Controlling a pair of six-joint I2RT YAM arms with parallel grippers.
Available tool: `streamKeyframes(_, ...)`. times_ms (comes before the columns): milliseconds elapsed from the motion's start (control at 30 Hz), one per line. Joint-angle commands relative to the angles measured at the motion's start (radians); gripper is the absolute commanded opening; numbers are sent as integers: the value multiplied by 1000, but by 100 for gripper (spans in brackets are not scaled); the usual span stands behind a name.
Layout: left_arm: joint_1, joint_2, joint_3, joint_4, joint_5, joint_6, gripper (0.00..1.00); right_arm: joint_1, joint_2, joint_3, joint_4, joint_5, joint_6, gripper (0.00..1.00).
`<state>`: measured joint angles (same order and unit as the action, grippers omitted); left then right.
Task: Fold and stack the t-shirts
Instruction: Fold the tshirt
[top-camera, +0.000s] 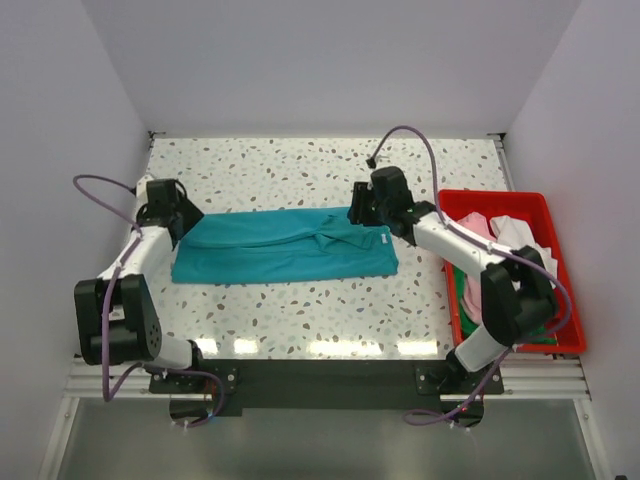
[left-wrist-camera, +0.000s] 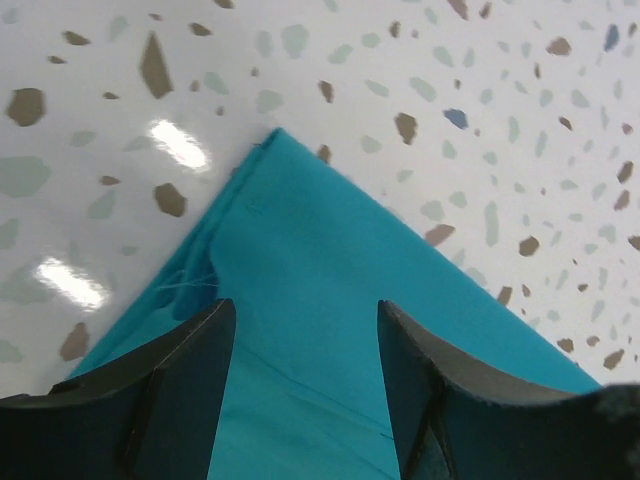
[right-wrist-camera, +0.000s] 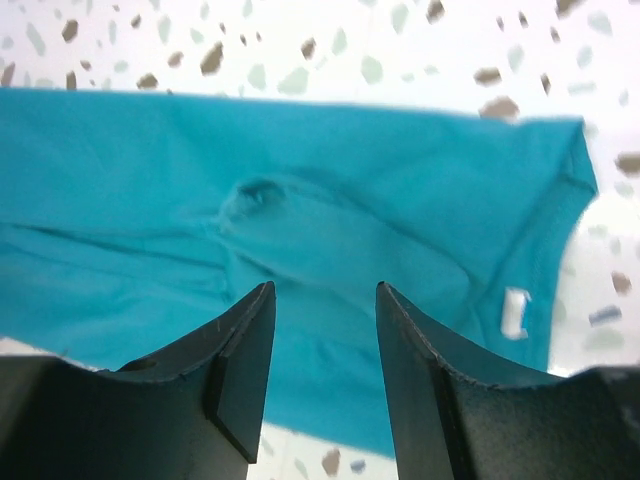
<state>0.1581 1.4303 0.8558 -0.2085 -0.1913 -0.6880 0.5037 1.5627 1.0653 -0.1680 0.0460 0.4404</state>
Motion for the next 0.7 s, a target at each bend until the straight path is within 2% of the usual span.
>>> streamKeyframes(0,-90,30,71,17,16,10,63,13,140,142,12,60,-51,49)
streamKeyframes(133,-193,123,104,53,50,10,62,15,296,319,-5,64,-75,49)
streamKeyframes(300,-259,197,135,99,116,4,61,15,437,432,-27,52,-85,49)
streamKeyframes(500,-344,274,181,113,136,4,60,47,433,394,-19,40,-78,48)
streamKeyframes(667,-384,308,204,138,168,-1,59,62,321,250,24,17,-40,43)
